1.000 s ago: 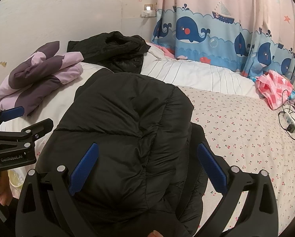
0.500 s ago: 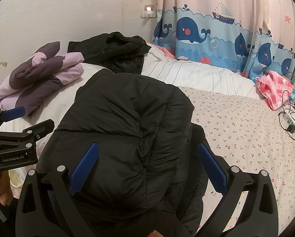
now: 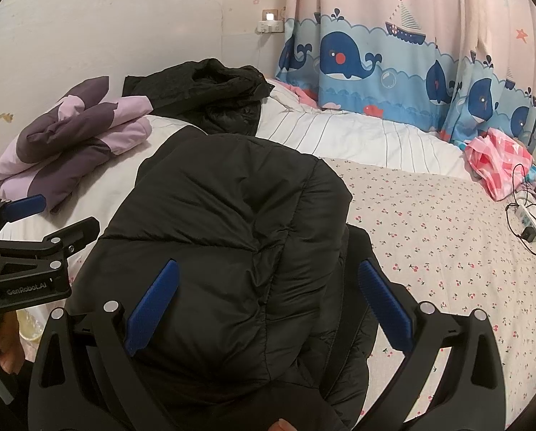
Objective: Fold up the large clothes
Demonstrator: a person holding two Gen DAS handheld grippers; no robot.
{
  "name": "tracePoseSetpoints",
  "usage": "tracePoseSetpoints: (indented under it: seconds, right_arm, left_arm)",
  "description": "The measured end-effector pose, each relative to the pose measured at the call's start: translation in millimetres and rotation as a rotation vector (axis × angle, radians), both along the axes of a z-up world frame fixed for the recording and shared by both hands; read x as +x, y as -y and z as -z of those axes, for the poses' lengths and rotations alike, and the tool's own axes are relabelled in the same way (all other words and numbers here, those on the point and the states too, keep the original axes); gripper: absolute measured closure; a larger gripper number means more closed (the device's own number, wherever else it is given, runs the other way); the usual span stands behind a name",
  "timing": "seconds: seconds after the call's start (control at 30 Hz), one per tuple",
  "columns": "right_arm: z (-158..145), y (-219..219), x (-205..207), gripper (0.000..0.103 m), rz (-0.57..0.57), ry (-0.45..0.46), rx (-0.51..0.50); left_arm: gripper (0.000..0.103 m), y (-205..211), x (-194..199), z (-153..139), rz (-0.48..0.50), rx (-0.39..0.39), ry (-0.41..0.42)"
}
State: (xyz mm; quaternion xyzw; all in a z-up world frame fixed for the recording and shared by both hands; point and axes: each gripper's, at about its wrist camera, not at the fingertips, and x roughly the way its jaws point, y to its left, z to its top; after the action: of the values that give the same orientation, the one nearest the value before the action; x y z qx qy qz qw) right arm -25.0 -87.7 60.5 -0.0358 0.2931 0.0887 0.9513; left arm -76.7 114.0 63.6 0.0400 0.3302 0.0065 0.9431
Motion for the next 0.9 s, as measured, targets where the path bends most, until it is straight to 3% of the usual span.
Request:
tracePoseSetpoints:
  seconds: [0.9]
  right_arm:
    - [0.3, 0.6, -0.6, 0.007, -0.001, 0.003, -0.003]
  left_arm:
    - [0.007, -2.1, 7.9, 4.7, -0.006, 0.025, -0.003]
